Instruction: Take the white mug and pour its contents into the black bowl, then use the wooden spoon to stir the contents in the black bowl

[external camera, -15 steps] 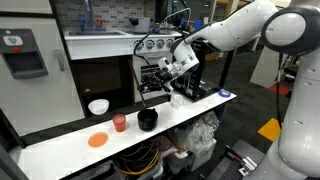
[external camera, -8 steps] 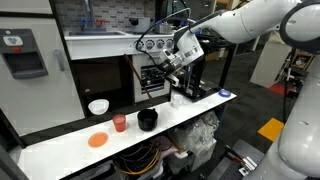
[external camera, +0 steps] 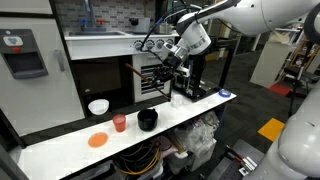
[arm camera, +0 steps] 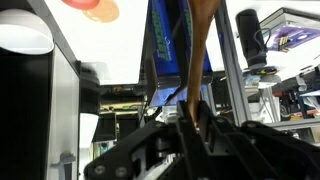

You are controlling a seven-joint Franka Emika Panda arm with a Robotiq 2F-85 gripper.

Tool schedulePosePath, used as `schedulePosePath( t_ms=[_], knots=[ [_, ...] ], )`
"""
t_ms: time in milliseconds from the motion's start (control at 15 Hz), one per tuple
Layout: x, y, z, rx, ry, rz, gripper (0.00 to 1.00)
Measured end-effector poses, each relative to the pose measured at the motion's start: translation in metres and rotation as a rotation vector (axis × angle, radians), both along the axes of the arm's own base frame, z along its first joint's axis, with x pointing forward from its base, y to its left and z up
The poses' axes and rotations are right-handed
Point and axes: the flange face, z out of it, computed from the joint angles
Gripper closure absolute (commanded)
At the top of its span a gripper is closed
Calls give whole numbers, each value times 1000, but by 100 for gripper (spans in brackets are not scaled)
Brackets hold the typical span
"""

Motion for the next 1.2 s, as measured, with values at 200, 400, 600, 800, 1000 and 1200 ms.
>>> schedulePosePath(
  t_ms=[200, 400, 600, 800, 1000, 1200],
  knots=[
    [-7, -5, 8, -117, 45, -10, 97],
    [-9, -13, 12, -220, 79, -46, 97],
    [-10, -22, 14, -306, 111, -88, 97],
    [-11, -33, 15, -383, 137, -132, 97],
    [-12, -49, 14, -460, 164, -176, 97],
    [-18, -64, 14, -523, 176, -220, 97]
  ],
)
